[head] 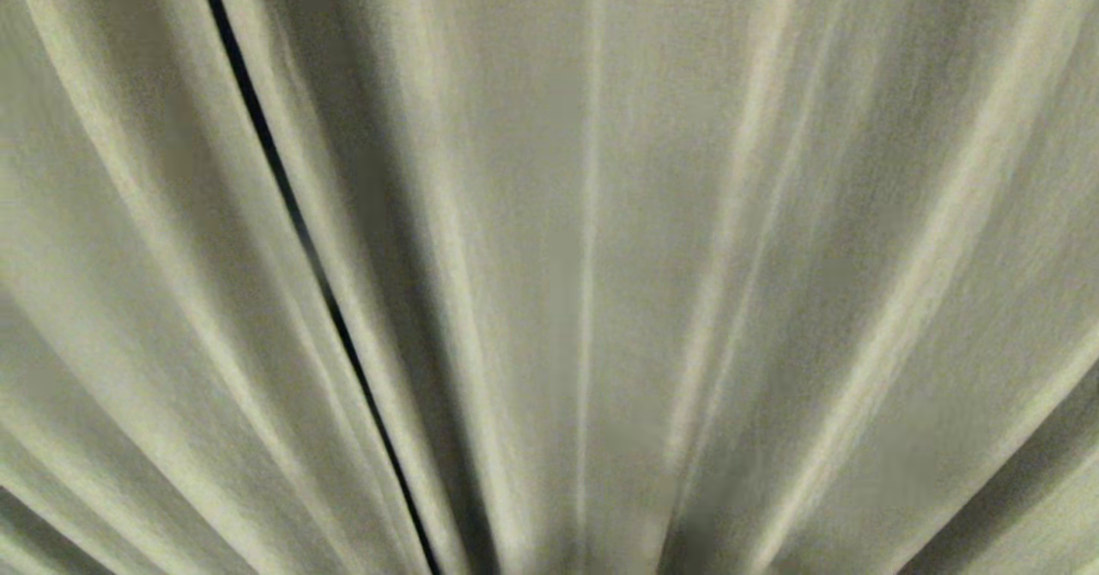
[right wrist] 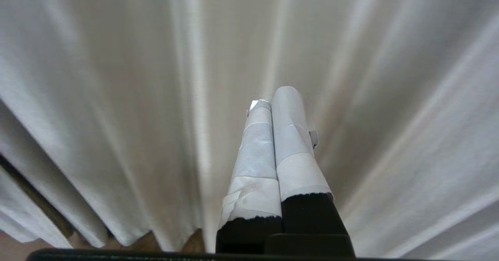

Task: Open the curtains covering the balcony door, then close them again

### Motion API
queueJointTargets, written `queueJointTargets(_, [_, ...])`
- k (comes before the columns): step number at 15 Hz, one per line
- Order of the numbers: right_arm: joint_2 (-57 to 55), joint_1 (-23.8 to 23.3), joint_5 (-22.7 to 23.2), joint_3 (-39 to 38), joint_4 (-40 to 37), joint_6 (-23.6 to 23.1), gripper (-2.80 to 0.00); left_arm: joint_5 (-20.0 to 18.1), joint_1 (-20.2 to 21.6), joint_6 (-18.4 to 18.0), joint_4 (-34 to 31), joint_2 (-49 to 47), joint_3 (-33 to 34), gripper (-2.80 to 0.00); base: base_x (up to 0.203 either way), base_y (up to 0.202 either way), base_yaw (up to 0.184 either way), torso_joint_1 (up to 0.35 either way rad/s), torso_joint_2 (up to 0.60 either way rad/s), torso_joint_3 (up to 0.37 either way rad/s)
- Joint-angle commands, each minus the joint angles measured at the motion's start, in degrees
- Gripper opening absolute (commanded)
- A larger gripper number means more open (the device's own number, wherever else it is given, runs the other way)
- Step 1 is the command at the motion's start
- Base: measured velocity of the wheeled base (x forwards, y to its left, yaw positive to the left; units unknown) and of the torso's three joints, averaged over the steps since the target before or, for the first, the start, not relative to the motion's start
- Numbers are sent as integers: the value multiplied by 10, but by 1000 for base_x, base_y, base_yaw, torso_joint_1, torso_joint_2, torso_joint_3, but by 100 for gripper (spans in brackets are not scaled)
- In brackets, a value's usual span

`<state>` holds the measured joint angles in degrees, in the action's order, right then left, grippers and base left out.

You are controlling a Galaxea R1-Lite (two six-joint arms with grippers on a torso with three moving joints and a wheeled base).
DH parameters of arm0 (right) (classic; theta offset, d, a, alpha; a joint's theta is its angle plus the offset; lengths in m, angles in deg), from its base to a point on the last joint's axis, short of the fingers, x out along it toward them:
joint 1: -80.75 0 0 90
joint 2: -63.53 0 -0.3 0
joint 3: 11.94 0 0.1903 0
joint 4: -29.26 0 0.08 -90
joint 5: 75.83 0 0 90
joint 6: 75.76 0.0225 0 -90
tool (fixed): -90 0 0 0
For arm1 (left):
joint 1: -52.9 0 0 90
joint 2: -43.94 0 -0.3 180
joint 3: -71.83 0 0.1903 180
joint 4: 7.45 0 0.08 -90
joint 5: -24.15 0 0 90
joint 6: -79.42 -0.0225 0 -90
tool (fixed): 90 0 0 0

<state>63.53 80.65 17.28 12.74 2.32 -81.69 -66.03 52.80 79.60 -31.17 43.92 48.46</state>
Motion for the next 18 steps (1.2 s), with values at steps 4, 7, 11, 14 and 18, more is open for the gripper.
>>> queueJointTargets(4, [-1, 0, 1, 0, 0, 0, -280, 0, 0, 0, 0, 0, 0, -280, 0, 190, 1, 3, 4, 4])
queueJointTargets(7, [-1, 0, 1, 0, 0, 0, -280, 0, 0, 0, 1, 0, 0, -280, 0, 194, 2, 3, 1, 4])
queueJointTargets(11, [-1, -1, 0, 0, 0, 0, -280, 1, 0, 0, 3, 0, 0, -280, 0, 191, 1, 1, 4, 3])
queueJointTargets(14, [-1, 0, 1, 0, -1, 0, -280, 2, 0, 1, 3, 0, 0, -280, 0, 176, 1, -1, 3, 5])
queueJointTargets(18, [-1, 0, 1, 0, 0, 0, -280, 2, 0, 1, 3, 0, 0, -280, 0, 23, 0, 1, 1, 1])
